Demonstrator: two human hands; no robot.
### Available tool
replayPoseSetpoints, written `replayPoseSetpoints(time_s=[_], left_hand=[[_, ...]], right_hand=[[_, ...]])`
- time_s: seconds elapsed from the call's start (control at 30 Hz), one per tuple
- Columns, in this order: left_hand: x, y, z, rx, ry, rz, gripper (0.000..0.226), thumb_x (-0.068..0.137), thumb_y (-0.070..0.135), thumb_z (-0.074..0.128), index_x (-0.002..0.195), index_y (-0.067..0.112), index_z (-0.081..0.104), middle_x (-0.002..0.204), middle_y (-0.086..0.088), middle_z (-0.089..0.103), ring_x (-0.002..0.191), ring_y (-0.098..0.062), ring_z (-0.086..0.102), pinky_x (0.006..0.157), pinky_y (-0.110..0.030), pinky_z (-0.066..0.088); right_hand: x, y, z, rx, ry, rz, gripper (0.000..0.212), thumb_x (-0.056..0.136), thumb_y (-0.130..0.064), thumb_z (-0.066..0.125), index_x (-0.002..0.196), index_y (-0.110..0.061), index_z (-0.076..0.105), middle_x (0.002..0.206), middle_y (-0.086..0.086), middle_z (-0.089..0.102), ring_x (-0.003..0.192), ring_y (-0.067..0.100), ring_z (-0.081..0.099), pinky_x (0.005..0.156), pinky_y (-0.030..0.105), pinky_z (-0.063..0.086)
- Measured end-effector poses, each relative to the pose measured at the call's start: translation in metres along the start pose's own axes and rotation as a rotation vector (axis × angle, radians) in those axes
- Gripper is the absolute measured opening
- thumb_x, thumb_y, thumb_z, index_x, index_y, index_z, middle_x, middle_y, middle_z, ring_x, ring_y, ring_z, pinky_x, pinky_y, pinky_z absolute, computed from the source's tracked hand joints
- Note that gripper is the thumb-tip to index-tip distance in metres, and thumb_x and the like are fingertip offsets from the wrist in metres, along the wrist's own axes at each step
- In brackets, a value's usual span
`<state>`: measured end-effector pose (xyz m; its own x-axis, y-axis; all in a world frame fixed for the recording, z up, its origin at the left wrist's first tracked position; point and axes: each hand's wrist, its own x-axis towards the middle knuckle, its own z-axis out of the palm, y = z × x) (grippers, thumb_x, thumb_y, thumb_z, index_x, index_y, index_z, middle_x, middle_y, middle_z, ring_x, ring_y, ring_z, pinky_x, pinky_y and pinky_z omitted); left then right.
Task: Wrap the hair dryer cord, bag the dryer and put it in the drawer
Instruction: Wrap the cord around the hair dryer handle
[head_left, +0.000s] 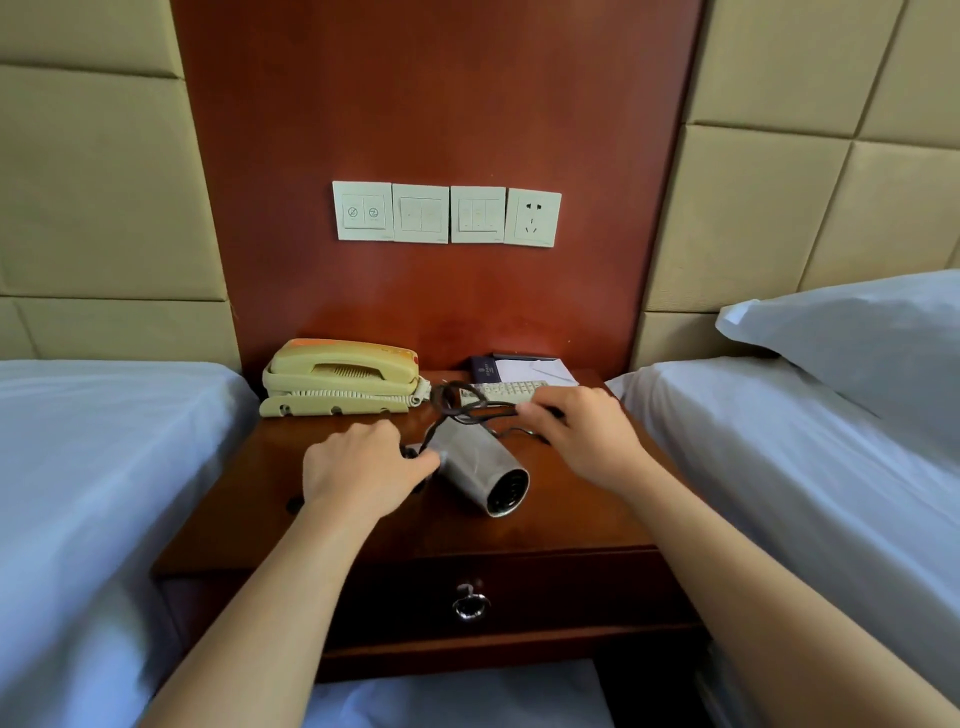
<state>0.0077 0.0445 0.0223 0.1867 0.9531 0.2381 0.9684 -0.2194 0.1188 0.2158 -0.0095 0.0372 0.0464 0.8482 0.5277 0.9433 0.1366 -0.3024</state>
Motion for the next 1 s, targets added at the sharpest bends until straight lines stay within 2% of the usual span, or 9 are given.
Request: replayPoseSetpoints(time_s=[0.2,0.4,0.5,0.6,0.67,0.77,0.83,0.9,1.0], left_hand=[[-0.001,-0.001,0.003,0.044,0.012,0.023,0.052,0.084,0.067,0.038,0.089,0.019,0.059,0.084,-0.001,0.057,0.087,-0.027,0.060,0.065,-0.030,0.039],[-0.001,-0.012,0.009,-0.027,-0.008,0.023,0.042,0.086,0.058,0.042,0.091,0.020,0.061,0.084,-0.002,0.058,0.077,-0.025,0.052,0.064,-0.029,0.041],[-0.002,-0.017,0.008,-0.064,-0.014,0.050,0.036,0.087,0.055,0.045,0.086,0.023,0.061,0.079,0.000,0.057,0.074,-0.024,0.052,0.061,-0.028,0.040],[-0.005,-0.014,0.004,-0.104,-0.019,0.077,0.034,0.088,0.052,0.048,0.085,0.021,0.062,0.075,0.001,0.056,0.073,-0.023,0.054,0.060,-0.028,0.041],[-0.006,-0.012,0.002,-0.102,-0.027,0.097,0.033,0.089,0.048,0.047,0.087,0.020,0.064,0.073,0.001,0.055,0.071,-0.021,0.052,0.060,-0.028,0.041],[-0.010,-0.008,0.000,-0.094,-0.027,0.117,0.033,0.090,0.047,0.045,0.089,0.020,0.065,0.072,0.003,0.054,0.068,-0.018,0.050,0.060,-0.028,0.042],[-0.011,-0.005,-0.002,-0.091,-0.014,0.109,0.035,0.090,0.048,0.045,0.092,0.020,0.065,0.074,0.003,0.054,0.069,-0.018,0.050,0.063,-0.029,0.043],[-0.013,-0.003,-0.002,-0.084,-0.010,0.097,0.036,0.091,0.049,0.045,0.091,0.019,0.064,0.072,0.004,0.053,0.070,-0.019,0.051,0.062,-0.029,0.043],[-0.015,0.001,-0.001,-0.095,-0.009,0.085,0.040,0.091,0.053,0.044,0.079,0.018,0.061,0.072,0.001,0.054,0.072,-0.022,0.054,0.060,-0.029,0.041]], right_hand=[[-0.002,0.028,-0.012,-0.094,0.178,0.222,0.043,0.092,-0.046,0.047,0.071,-0.011,0.058,0.065,0.003,0.058,0.071,0.030,0.057,0.057,0.033,0.041],[-0.014,0.068,-0.024,-0.119,0.190,0.472,0.040,0.093,-0.047,0.046,0.071,-0.017,0.060,0.069,0.007,0.055,0.083,0.037,0.060,0.060,0.030,0.036],[-0.021,0.077,-0.022,-0.162,0.134,0.500,0.039,0.094,-0.045,0.045,0.078,-0.016,0.064,0.072,0.008,0.058,0.081,0.032,0.060,0.059,0.028,0.034],[-0.024,0.074,-0.011,-0.222,0.114,0.515,0.039,0.095,-0.045,0.044,0.081,-0.015,0.065,0.081,0.010,0.064,0.087,0.035,0.062,0.062,0.029,0.037],[-0.024,0.072,-0.003,-0.353,0.092,0.465,0.036,0.096,-0.042,0.043,0.091,-0.016,0.067,0.092,0.009,0.068,0.090,0.035,0.062,0.062,0.029,0.035],[-0.024,0.067,0.005,-0.512,0.061,0.307,0.020,0.096,-0.026,0.049,0.108,-0.019,0.063,0.102,0.003,0.063,0.094,0.027,0.060,0.061,0.029,0.036],[-0.025,0.069,0.009,-0.569,0.008,0.201,0.027,0.093,-0.017,0.051,0.118,-0.023,0.059,0.111,0.002,0.059,0.103,0.025,0.054,0.074,0.033,0.039],[-0.025,0.071,0.013,-0.551,0.006,0.086,0.036,0.090,-0.012,0.047,0.123,-0.024,0.057,0.120,0.001,0.057,0.111,0.026,0.049,0.092,0.036,0.033],[-0.025,0.059,0.019,-0.379,0.113,-0.116,0.045,0.075,-0.004,0.042,0.111,-0.018,0.066,0.104,0.003,0.068,0.101,0.026,0.061,0.101,0.032,0.023]])
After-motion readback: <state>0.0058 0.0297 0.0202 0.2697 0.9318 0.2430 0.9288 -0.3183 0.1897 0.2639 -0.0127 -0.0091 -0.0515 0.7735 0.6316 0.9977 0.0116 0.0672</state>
